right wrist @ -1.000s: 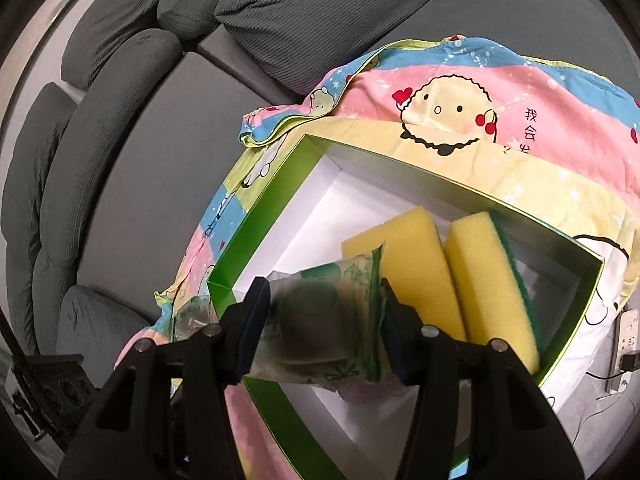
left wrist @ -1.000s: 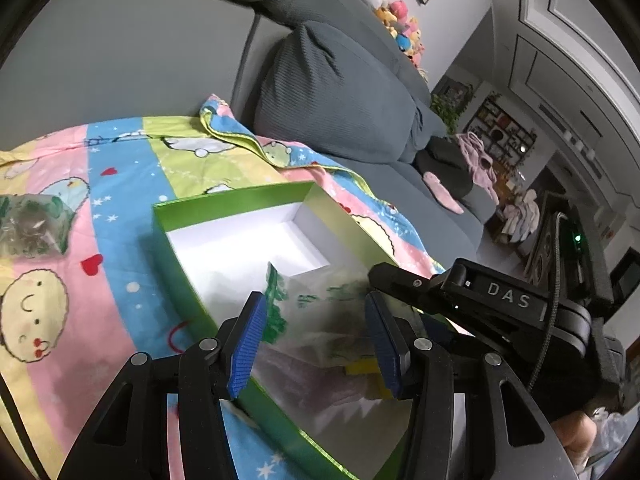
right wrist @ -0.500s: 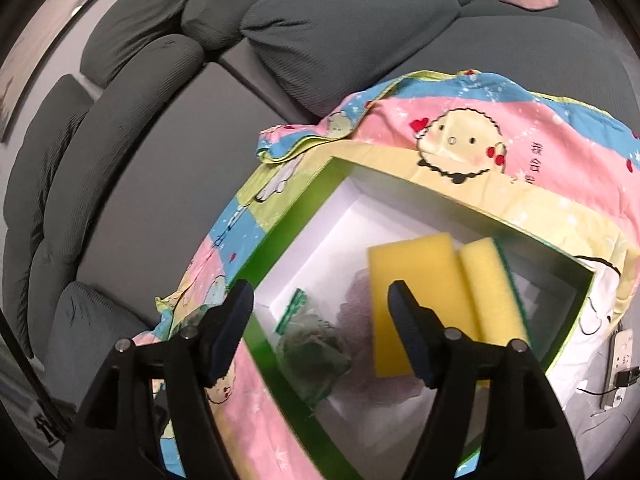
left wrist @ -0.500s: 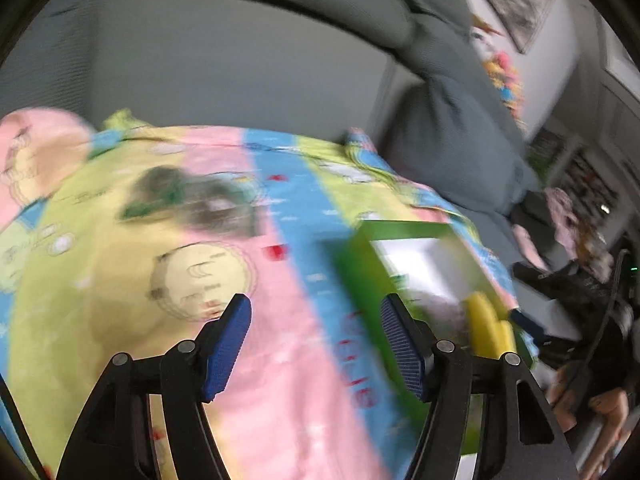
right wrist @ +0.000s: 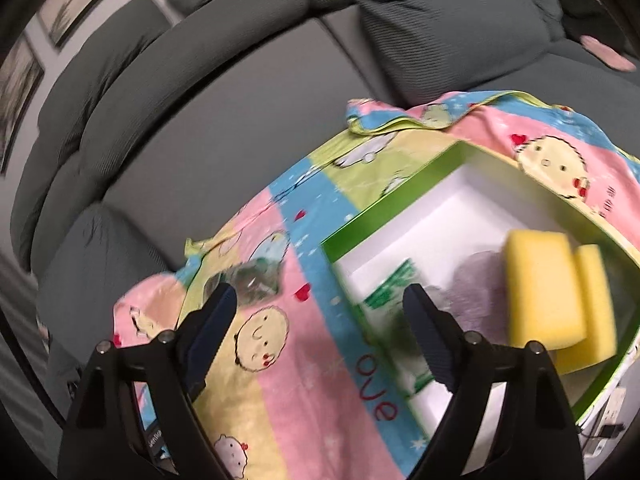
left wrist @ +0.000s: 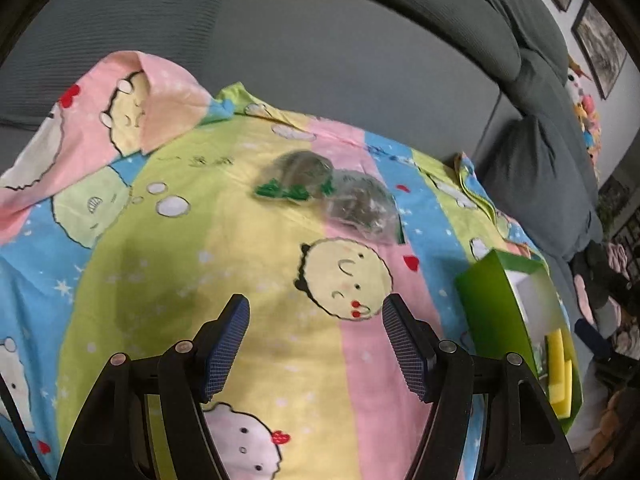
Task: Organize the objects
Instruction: 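Move the right gripper back toward the remaining plastic bag, then lower the right gripper onto the remaining clear plastic bag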
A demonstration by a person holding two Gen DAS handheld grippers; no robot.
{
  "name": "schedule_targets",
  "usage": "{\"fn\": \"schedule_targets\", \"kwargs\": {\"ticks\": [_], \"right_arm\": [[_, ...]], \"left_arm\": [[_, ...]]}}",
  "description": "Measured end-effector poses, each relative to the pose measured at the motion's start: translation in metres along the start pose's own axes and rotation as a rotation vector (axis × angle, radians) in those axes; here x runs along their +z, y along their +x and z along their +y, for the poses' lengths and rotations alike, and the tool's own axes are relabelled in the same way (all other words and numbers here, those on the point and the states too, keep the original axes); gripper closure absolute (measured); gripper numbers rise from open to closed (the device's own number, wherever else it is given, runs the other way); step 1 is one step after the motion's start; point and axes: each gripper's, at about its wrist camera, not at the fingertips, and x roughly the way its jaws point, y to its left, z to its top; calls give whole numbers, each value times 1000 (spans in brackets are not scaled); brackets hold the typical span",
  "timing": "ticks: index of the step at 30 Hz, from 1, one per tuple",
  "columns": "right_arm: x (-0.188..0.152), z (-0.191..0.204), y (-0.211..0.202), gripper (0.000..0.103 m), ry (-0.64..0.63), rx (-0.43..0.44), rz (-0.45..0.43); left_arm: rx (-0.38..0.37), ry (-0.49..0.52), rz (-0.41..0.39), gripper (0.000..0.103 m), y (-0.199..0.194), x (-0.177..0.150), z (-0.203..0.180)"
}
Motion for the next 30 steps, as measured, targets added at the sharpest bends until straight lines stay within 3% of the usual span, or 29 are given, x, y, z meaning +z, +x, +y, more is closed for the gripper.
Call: {"fn": "schedule_targets", "kwargs": {"ticks": [7,17,30], "right_arm": [[-9,18,13,14,-31,7,32],[-19,35,25,14,-82,11,22],[-24,52,38,14,-138,44,74]], "left_arm": [[31,-38,-8,34,-6,4,15],[48,-15,-31,34,-18,4,12],[81,-50,15,34,-8,7,23]]}}
